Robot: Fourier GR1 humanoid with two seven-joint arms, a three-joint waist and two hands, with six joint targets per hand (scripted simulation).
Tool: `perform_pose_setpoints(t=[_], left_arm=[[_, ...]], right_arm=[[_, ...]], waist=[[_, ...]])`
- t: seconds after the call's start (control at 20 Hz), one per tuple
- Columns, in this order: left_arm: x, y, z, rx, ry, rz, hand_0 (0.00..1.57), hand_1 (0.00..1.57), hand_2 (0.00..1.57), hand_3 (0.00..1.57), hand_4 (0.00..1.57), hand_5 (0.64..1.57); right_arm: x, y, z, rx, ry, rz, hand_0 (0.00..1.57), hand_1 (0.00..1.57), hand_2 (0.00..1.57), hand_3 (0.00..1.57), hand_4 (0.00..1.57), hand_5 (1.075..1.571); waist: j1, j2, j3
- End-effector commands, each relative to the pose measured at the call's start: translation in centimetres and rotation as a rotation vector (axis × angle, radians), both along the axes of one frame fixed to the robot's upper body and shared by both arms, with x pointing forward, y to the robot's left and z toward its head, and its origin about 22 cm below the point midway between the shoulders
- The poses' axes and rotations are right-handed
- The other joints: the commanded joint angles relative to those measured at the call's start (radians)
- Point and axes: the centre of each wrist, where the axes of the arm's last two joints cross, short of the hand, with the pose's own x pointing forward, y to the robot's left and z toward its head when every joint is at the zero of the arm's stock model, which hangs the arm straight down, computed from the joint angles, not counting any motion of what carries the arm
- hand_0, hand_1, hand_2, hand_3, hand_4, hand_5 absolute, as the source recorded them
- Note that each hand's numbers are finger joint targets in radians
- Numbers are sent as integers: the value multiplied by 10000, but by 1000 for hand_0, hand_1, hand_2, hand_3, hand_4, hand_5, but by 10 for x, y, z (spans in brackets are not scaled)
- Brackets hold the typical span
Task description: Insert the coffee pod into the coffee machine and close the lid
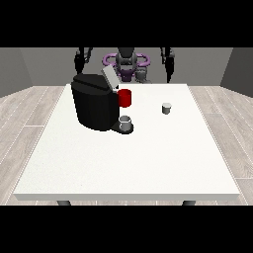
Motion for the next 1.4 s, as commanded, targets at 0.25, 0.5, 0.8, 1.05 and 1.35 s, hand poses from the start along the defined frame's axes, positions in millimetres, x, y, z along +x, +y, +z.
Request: perform_pose_setpoints(t=[0.25, 0.5, 0.8, 1.05, 1.35], left_arm=[[12, 35, 11, 1, -2482, -615, 0, 0, 0, 0, 320, 1571], [36, 66, 51, 2022, -1992, -550, 0, 0, 0, 0, 0, 1571], [74, 80, 59, 2155, -1245, -401, 0, 0, 0, 0, 0, 1571], [73, 123, 32, 2769, -668, -53, 0, 0, 0, 0, 0, 1571], [95, 112, 29, 3087, -186, -75, 0, 0, 0, 0, 0, 1571]], right_arm=[[-10, -1, -24, 190, 641, -6, 0, 0, 0, 0, 128, 1571], [-1, 3, -13, 663, -572, -1550, 0, 0, 0, 0, 181, 1571], [13, 31, 1, 803, -1394, -965, 0, 0, 0, 0, 158, 1571], [16, 43, 31, 1040, -1857, -455, 0, 0, 0, 0, 186, 1571], [29, 25, 26, 683, -1869, -655, 0, 0, 0, 0, 283, 1571]], waist=[[121, -31, -220], [-266, -60, -216], [-749, 680, -218], [-1248, 1342, -227], [-1099, 1737, -220]])
